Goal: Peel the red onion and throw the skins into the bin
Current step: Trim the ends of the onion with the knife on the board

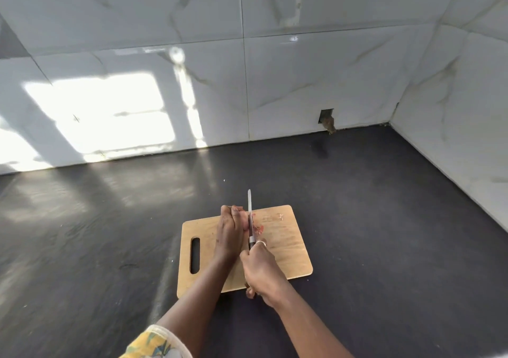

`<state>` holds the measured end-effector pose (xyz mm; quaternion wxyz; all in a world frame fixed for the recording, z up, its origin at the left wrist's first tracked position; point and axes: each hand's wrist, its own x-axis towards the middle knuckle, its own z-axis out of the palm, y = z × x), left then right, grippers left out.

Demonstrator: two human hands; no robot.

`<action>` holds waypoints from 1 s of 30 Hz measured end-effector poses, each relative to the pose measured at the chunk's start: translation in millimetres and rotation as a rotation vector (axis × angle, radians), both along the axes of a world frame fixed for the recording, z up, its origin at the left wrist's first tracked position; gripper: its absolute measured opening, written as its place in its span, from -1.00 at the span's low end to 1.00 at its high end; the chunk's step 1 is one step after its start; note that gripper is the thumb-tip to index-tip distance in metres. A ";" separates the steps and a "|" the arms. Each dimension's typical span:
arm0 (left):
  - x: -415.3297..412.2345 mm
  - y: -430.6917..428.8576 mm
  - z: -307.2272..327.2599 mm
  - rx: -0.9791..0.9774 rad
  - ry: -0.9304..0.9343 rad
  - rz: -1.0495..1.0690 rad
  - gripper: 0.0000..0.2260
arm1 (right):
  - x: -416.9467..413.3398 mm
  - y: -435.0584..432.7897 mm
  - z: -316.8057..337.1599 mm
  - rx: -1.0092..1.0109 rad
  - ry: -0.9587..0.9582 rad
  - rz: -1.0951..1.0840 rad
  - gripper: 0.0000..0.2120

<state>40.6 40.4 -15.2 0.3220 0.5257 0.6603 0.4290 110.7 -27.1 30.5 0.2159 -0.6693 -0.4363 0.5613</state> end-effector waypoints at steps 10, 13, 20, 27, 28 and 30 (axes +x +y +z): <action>-0.7 -2.2 9.0 -0.011 -0.010 0.018 -0.81 | -2.4 -6.8 5.8 0.184 -0.140 0.025 -0.73; -1.3 -2.0 8.3 -0.029 -0.021 0.004 -0.83 | -3.9 -6.2 6.6 0.153 -0.173 0.037 -0.71; -0.6 -1.9 6.0 -0.048 -0.017 -0.020 -0.82 | -1.4 -1.3 4.0 0.051 -0.139 0.033 -0.71; 2.1 6.4 5.6 -0.074 0.065 -0.047 -0.85 | 6.0 15.3 3.5 0.055 -0.127 0.071 -0.71; 1.1 8.1 5.9 -0.073 0.070 -0.031 -0.83 | 5.1 17.3 3.2 0.050 -0.099 0.067 -0.70; -1.0 12.4 4.5 -0.059 0.088 -0.001 -0.81 | 4.3 21.3 2.3 0.034 -0.047 0.060 -0.71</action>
